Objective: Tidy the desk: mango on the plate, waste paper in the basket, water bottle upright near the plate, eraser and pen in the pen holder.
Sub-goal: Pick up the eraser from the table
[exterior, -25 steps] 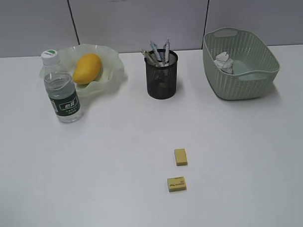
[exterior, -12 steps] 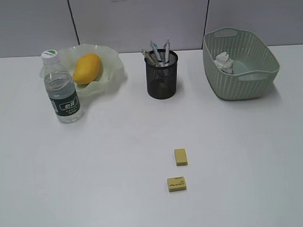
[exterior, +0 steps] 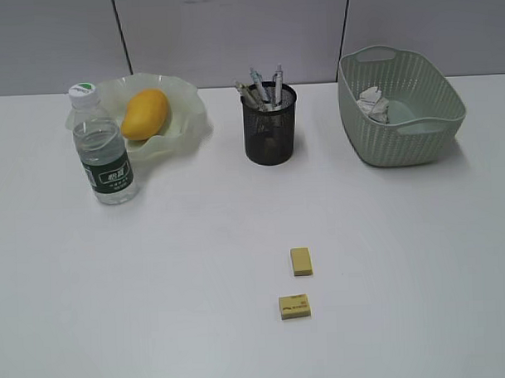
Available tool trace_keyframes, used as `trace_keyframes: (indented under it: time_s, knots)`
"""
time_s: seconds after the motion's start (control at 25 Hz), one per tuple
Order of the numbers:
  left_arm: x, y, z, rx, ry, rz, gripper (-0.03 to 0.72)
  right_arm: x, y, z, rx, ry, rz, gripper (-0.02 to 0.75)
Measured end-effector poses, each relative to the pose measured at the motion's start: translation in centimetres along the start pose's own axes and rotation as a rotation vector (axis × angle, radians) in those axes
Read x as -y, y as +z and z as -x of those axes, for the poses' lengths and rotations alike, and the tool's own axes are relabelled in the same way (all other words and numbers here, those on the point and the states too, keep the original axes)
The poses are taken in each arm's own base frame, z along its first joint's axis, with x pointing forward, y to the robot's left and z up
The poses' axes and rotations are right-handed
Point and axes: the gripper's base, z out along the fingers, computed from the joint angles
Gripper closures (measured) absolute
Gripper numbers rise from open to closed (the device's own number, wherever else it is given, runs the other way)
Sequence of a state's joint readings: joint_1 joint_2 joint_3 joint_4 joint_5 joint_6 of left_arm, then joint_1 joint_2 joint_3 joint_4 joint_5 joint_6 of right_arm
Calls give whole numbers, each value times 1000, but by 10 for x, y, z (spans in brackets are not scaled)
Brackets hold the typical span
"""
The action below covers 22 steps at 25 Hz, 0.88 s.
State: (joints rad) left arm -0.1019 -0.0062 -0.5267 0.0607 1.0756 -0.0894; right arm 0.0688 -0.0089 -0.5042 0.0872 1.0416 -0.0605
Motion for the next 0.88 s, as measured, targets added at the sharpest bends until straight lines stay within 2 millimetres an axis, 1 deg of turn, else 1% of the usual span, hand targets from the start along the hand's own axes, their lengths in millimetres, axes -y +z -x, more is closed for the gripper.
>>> trace_keyframes:
  time_s: [0.88]
  knots:
    - [0,0,0,6,1,4,250,0,0,0,0,0,0,260]
